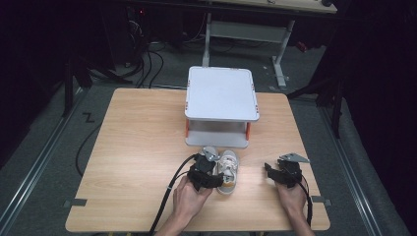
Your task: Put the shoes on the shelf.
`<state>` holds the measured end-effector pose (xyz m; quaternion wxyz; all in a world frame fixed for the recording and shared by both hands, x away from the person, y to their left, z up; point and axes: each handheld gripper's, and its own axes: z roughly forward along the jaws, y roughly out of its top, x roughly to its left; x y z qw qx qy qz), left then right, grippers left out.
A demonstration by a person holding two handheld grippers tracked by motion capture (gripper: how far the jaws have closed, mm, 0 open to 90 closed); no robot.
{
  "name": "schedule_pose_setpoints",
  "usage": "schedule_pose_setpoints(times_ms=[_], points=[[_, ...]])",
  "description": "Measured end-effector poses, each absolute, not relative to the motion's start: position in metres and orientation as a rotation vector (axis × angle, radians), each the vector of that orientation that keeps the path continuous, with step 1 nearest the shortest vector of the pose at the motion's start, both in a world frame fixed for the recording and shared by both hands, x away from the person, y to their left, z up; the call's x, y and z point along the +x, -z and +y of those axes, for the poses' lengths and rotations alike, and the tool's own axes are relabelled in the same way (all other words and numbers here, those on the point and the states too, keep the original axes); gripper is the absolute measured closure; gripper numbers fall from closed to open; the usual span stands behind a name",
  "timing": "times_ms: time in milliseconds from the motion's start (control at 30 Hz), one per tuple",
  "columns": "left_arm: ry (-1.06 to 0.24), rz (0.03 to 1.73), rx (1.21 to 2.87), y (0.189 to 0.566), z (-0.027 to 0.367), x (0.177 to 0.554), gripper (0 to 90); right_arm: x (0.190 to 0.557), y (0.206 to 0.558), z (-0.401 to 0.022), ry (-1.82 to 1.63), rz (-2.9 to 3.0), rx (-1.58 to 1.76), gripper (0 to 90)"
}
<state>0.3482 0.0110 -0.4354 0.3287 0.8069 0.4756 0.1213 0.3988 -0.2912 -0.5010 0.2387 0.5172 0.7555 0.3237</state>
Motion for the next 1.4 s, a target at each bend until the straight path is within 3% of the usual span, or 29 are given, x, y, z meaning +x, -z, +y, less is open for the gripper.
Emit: schedule_pose_setpoints(times_ms=[233,533,767,967,1167,1400], points=[[-0.274,1.277,2.103,0.434,0.011,0.349,46.4,0.399,0.501,-0.291,-0.886,2.069,1.416,40.4],[-0.270,1.338,2.097,0.438,0.005,0.358,41.5,0.399,0.501,-0.291,-0.886,2.069,1.417,40.4],[-0.317,1.338,2.123,0.443,-0.001,0.360,49.2,0.399,0.501,-0.291,-0.887,2.069,1.417,40.5],[-0.348,1.288,2.163,0.448,-0.011,0.361,64.5,0.399,0.501,-0.291,-0.886,2.068,1.417,40.5],[-0.354,1.266,2.174,0.450,-0.012,0.362,67.2,0.399,0.501,-0.291,-0.886,2.068,1.417,40.4],[-0.385,1.255,2.147,0.450,-0.008,0.357,76.6,0.399,0.501,-0.291,-0.887,2.068,1.418,40.4]])
